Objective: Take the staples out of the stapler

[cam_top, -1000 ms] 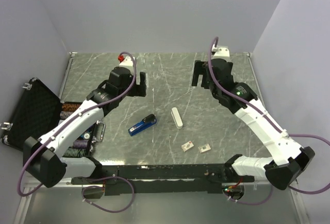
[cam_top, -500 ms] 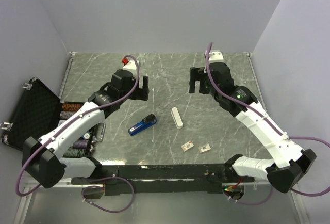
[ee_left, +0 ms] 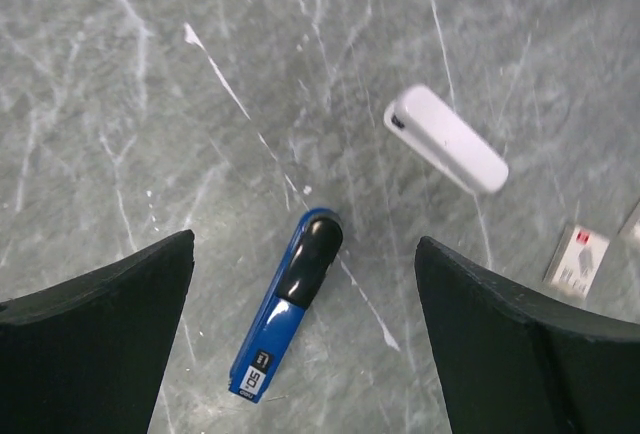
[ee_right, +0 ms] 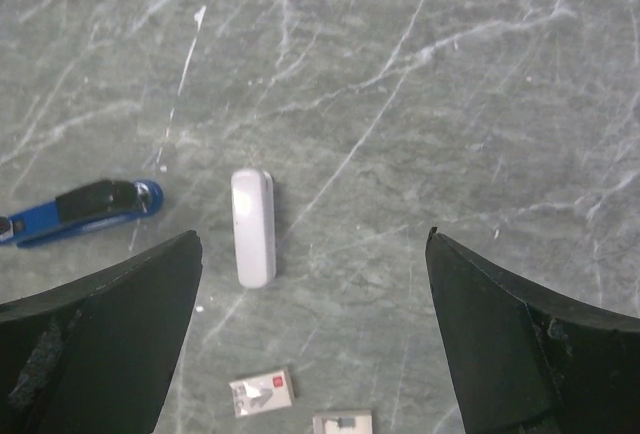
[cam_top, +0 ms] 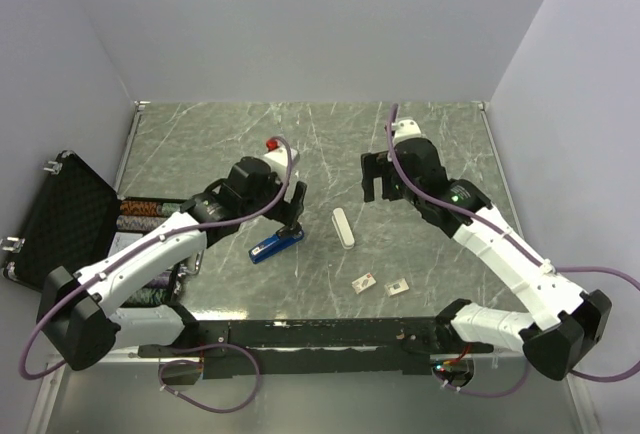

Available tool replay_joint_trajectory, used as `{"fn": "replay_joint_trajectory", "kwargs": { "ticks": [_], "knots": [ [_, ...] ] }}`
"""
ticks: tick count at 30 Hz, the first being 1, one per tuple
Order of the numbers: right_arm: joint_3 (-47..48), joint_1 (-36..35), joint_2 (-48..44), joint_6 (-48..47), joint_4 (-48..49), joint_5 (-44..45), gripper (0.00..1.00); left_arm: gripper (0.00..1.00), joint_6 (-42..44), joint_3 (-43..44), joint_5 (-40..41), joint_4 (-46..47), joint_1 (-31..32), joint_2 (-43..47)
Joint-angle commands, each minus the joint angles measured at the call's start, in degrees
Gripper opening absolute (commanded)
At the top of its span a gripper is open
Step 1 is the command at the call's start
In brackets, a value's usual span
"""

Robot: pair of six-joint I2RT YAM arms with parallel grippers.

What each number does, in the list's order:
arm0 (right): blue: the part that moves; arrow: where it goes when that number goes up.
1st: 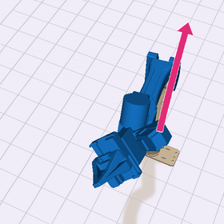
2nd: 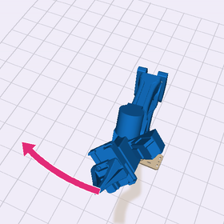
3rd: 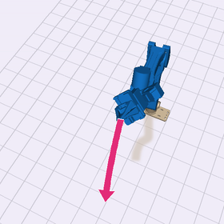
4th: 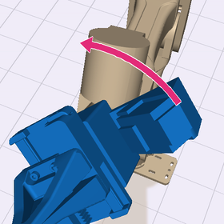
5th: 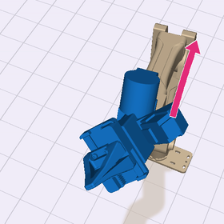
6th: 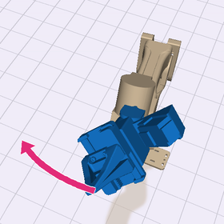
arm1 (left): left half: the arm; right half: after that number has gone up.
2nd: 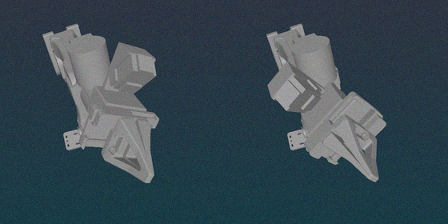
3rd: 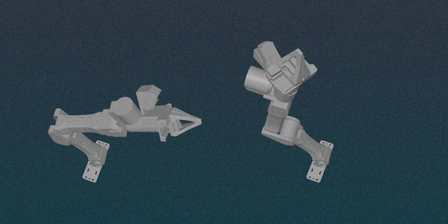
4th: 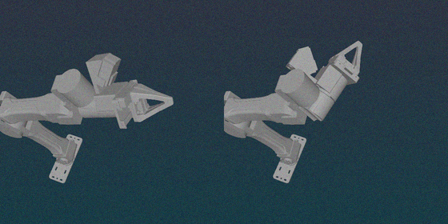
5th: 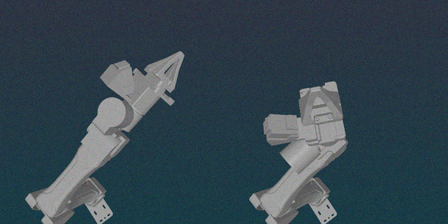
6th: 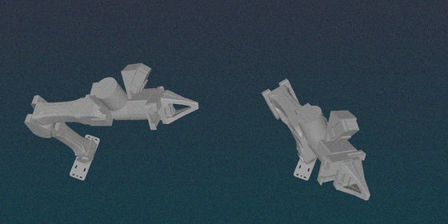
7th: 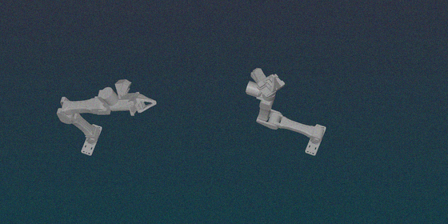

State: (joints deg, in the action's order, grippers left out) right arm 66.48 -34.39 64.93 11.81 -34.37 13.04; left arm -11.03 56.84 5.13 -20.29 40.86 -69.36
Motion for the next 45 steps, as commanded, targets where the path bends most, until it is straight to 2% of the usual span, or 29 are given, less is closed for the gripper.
{"fn": "replay_joint_trajectory", "kwargs": {
  "ticks": [1, 7, 19, 20, 35, 45],
  "knots": [
    [-2.8, -0.5, -4.3, -1.5, 2.6, -3.3, 1.00, 0.97, 5.5, -3.6, -4.3, 2.7, 1.1, 1.4],
    [-2.3, -1.0, -3.0, -1.1, 0.9, -4.3, 1.00, 0.96, 9.5, -5.6, -2.2, 4.5, 1.5, 0.4],
    [-4.8, -2.3, -5.8, -0.1, 2.0, -6.3, 1.00, 0.97, 10.3, -2.9, -6.8, 3.2, 1.6, -11.6],
    [-4.9, -2.5, -6.0, 0.0, 2.0, -6.3, 1.00, 0.97, 12.3, -2.9, -7.1, 3.2, 1.6, -12.3],
    [-6.5, -3.0, -7.0, 0.2, 3.2, -9.8, 1.00, 0.99, 13.0, -3.3, -8.6, 3.9, 1.0, -17.5],
    [-6.7, -3.4, -6.5, 0.2, 3.3, -10.0, 1.00, 0.87, 12.7, -2.8, -10.7, 4.5, -0.3, -19.4]
  ]
}}
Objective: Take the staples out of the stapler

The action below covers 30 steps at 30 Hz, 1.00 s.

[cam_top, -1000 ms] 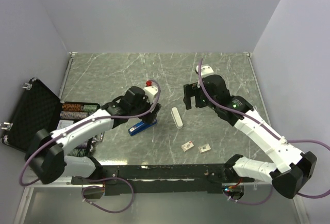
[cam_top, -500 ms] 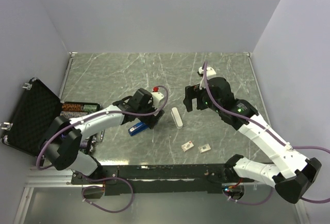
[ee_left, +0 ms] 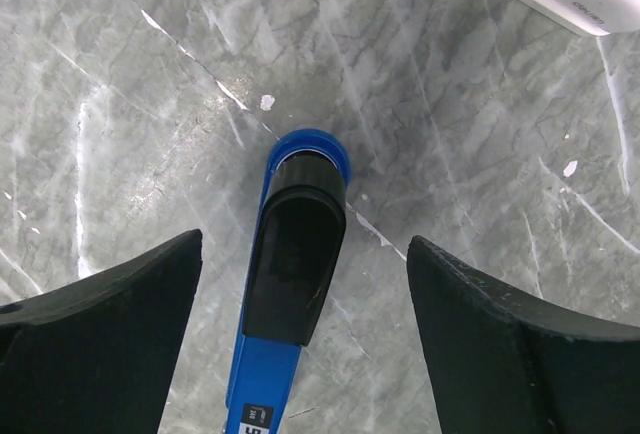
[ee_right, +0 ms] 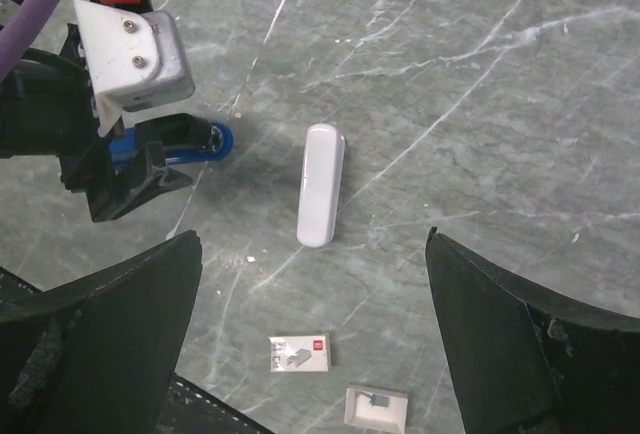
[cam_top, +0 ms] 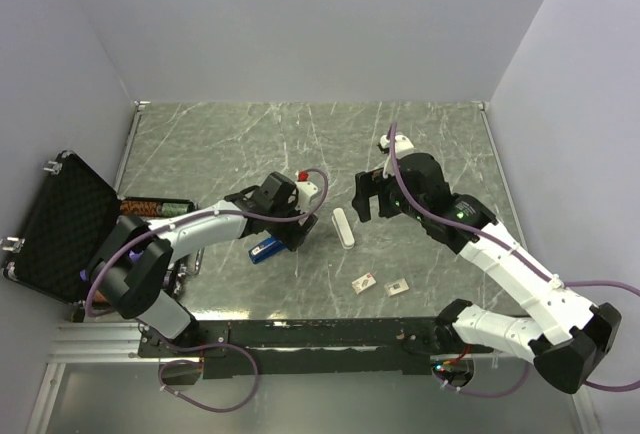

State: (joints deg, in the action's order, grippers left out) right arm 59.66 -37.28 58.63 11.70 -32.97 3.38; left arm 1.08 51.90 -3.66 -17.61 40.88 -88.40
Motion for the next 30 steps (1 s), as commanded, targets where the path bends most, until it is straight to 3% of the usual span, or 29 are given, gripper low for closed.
{"fn": "replay_joint_trajectory", "kwargs": {
  "ticks": [1, 16, 21, 25, 30],
  "knots": [
    [0.2, -0.5, 0.1, 0.3, 1.9, -0.4, 1.00, 0.86, 0.6, 2.2, -1.9, 1.7, -0.3, -0.5],
    [0.3, -1.0, 1.0, 0.7, 1.5, -0.1, 1.00, 0.68, -0.2, 3.1, -1.5, 1.2, -0.5, -2.4],
    [0.5, -1.2, 1.2, 0.7, 1.3, 0.0, 1.00, 0.53, -0.6, 3.6, -0.5, 0.5, -0.5, -3.0],
    [0.5, -1.3, 1.3, 0.8, 1.2, 0.0, 1.00, 0.51, -0.6, 3.7, 0.1, 0.4, -0.5, -3.1],
    [0.5, -1.4, 1.0, 1.0, 0.9, 0.3, 1.00, 0.39, -2.8, 3.5, 1.1, 0.5, -0.7, -2.1]
  ]
}}
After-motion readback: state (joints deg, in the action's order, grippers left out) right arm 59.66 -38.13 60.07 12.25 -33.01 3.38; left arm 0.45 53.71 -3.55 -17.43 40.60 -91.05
